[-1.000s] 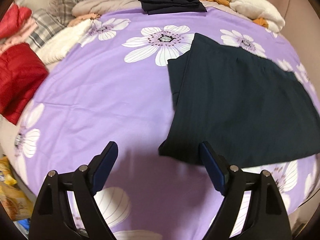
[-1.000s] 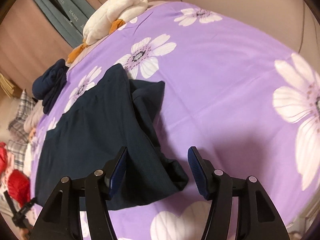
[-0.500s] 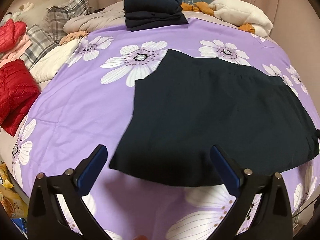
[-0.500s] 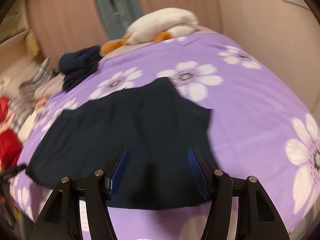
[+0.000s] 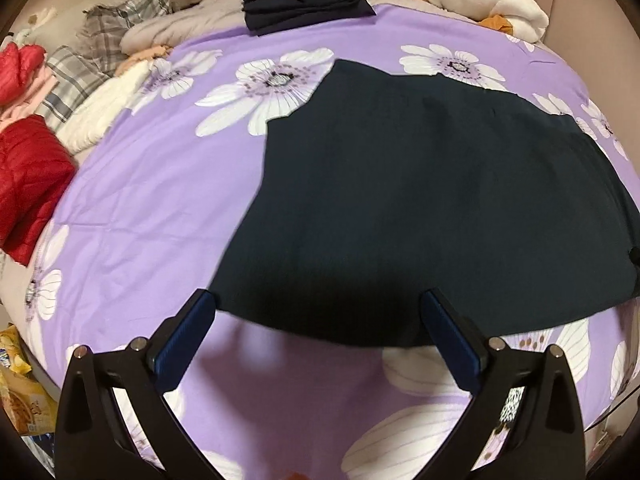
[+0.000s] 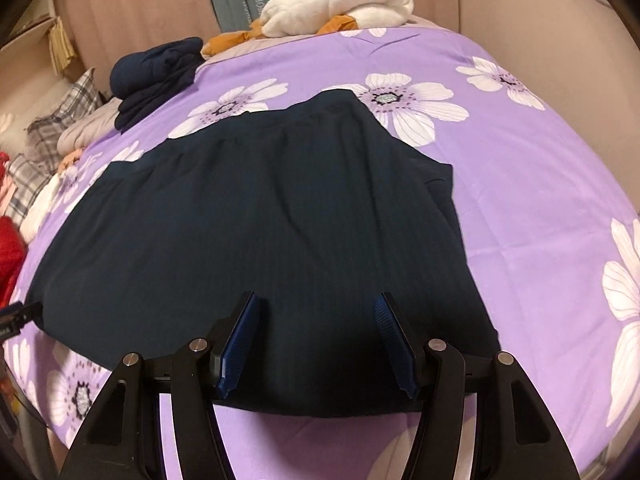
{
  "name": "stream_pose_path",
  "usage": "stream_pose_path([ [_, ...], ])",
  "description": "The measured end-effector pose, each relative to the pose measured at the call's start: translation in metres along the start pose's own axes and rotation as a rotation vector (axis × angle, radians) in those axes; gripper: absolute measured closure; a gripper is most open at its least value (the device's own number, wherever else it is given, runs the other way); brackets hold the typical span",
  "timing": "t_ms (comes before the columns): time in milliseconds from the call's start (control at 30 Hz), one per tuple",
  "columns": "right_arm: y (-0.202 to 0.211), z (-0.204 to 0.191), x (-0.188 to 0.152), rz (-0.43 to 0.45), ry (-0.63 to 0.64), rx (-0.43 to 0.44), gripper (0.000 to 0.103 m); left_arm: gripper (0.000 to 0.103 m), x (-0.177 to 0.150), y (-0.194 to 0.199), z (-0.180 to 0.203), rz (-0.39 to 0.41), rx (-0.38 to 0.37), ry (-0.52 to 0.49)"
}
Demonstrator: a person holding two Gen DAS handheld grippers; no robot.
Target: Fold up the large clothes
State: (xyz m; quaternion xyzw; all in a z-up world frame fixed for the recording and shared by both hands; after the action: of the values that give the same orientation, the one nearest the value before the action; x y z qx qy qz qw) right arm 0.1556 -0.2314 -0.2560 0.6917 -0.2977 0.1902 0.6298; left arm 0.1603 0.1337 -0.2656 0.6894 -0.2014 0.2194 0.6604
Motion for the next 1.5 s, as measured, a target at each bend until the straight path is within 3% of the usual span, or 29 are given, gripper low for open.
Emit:
stream_pose_path([
  [333,0.057,-0.020,0.007,0.063,0.042,-0.004,0.041,0.000,0.008,0.094,-0.008,0.127,0.031,0.010],
  [400,0.072,-0.025,0.013,0.082,0.052,-0.009,0.031,0.000,0.014,0.113,-0.005,0.151,0.041,0.008],
  [533,0.103,-0.039,0.025,0.120,0.065,0.004,0.024,0.000,0.023,0.143,0.007,0.182,0.023,0.014],
  [633,0.124,-0.049,0.032,0.143,0.078,0.010,0.009,0.000,0.028,0.161,0.022,0.186,-0.005,0.015],
  [900,0.168,-0.061,0.046,0.188,0.102,0.033,0.001,0.000,0.044,0.204,0.055,0.244,-0.028,-0.044],
  [1200,0.204,-0.067,0.050,0.207,0.077,0.059,0.001,0.000,0.043,0.227,0.084,0.258,-0.051,-0.115],
  [1300,0.203,-0.072,0.043,0.201,0.093,0.065,0.001,0.000,0.039,0.225,0.091,0.242,-0.086,-0.107],
  [1500,0.199,-0.079,0.034,0.168,0.122,0.055,0.001,0.000,0.037,0.225,0.097,0.236,-0.079,-0.126],
])
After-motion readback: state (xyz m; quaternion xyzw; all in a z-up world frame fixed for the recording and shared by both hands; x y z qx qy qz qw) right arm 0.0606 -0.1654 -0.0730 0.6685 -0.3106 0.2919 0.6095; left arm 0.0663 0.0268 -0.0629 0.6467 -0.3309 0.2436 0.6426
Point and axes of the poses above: each gripper's, at about its wrist camera, not at the fingertips, and y roughly against the way its jaws point, z to its right, x to its top, the point moved 10 cm from there along -y, roughly the way its jaws point, and after that the axes turned 5 degrees about -x, right-handed, at the moved point
